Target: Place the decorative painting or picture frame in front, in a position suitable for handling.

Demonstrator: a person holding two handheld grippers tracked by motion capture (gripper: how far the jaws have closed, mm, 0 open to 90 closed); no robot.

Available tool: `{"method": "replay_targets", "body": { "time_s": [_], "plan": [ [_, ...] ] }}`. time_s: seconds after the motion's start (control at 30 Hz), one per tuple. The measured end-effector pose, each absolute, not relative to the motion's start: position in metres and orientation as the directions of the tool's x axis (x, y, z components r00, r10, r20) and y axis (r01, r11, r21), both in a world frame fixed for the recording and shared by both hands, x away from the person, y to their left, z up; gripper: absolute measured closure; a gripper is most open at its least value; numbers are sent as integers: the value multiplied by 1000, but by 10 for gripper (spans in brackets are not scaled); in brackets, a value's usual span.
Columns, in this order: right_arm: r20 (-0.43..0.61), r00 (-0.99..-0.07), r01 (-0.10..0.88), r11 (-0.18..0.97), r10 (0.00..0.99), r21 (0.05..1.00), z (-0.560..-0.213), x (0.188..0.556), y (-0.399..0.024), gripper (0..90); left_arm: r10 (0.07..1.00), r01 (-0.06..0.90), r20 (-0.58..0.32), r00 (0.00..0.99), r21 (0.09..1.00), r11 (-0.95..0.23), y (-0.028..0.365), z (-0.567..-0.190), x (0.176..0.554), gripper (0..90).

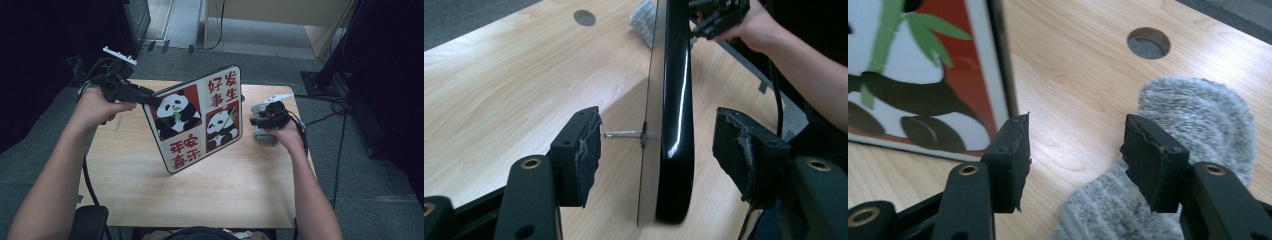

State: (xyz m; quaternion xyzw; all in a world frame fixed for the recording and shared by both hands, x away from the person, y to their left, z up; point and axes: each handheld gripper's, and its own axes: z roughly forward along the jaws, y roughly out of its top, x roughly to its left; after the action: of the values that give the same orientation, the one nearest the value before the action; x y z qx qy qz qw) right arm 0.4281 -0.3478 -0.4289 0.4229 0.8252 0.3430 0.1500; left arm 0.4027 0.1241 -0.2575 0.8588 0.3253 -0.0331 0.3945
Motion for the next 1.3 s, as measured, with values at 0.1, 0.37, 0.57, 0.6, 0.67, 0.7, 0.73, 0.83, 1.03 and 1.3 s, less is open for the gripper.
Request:
{"method": "replay_targets", "body": {
  "time_s": [0.1, 0.37, 0.57, 0.6, 0.67, 0.7, 0.73, 0.83, 1.03, 1.3],
  "plan": [
    [10, -577, 588, 408, 816, 698, -429, 431, -355, 447, 535, 581, -305, 788, 656, -482, 128, -262, 397, 355],
    [28, -529, 620, 364, 848, 695, -430, 437, -371, 432, 542, 575, -291, 788, 661, -481, 131, -274, 384, 351],
    [73, -455, 673, 290, 887, 680, -446, 446, -388, 401, 544, 570, -283, 790, 667, -480, 134, -282, 376, 348],
    [73, -455, 673, 290, 887, 680, -446, 446, -388, 401, 546, 573, -286, 788, 667, -477, 135, -284, 375, 348],
    [106, -437, 692, 259, 893, 674, -453, 450, -391, 390, 551, 585, -299, 779, 663, -467, 137, -289, 374, 348],
    [118, -423, 706, 245, 898, 664, -459, 453, -391, 387, 554, 590, -305, 775, 662, -461, 139, -294, 371, 348],
    [120, -414, 714, 240, 903, 658, -461, 454, -391, 386, 554, 590, -305, 775, 662, -461, 139, -294, 371, 348],
    [122, -395, 727, 229, 910, 647, -467, 457, -390, 386, 556, 602, -324, 766, 665, -442, 141, -304, 367, 349],
    [103, -395, 738, 249, 913, 628, -478, 462, -384, 394, 565, 611, -328, 757, 663, -433, 140, -320, 363, 353],
    [91, -381, 756, 254, 920, 603, -490, 467, -377, 414, 554, 616, -344, 758, 656, -436, 136, -334, 359, 368]
  ]
}}
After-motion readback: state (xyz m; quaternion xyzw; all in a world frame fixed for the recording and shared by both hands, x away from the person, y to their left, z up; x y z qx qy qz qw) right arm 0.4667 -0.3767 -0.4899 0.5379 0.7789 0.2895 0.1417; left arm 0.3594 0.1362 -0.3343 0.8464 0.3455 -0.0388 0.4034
